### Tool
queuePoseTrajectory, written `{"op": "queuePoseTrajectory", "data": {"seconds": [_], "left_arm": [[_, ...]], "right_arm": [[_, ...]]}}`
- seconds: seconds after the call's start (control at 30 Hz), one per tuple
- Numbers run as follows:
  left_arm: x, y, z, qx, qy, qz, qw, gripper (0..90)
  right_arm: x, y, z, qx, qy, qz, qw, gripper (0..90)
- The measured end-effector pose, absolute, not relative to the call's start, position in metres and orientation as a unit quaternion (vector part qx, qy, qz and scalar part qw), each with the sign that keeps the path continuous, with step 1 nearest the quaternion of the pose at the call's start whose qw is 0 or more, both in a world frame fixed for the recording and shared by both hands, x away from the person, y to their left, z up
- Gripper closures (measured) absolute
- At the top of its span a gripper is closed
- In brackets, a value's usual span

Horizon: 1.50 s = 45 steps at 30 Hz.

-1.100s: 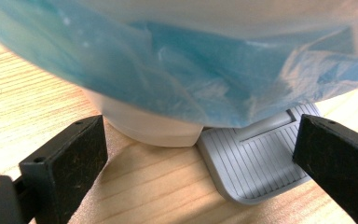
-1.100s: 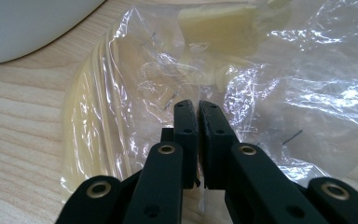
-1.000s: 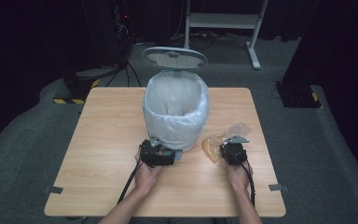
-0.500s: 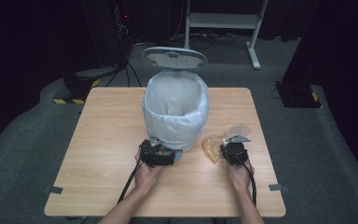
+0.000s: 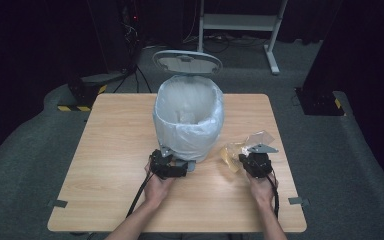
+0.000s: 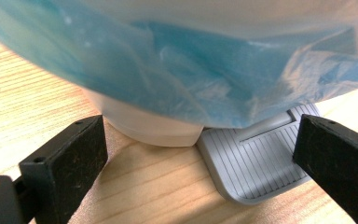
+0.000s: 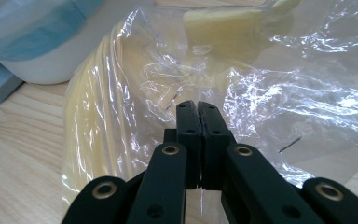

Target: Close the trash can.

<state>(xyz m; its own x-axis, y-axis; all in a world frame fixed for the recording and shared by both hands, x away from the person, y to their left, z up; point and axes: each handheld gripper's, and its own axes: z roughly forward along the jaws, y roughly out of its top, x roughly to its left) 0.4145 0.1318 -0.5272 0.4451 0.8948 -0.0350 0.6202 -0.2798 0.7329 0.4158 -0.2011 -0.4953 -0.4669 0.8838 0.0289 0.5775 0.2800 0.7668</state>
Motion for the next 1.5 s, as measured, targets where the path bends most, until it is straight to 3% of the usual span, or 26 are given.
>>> {"op": "queuePoseTrajectory", "data": {"seconds": [0.03,1.5], "left_arm": [[0.415,0.127,-0.530,0.750,0.508,0.198,0.374,3.1],[0.416,0.129,-0.530,0.753,0.507,0.189,0.374,3.2]], "right_arm": [[0.414,-0.203,-0.493,0.471,0.772,0.375,0.206,89.1],[0.384,-0.197,-0.430,0.413,0.784,0.422,0.191,89.2]]}}
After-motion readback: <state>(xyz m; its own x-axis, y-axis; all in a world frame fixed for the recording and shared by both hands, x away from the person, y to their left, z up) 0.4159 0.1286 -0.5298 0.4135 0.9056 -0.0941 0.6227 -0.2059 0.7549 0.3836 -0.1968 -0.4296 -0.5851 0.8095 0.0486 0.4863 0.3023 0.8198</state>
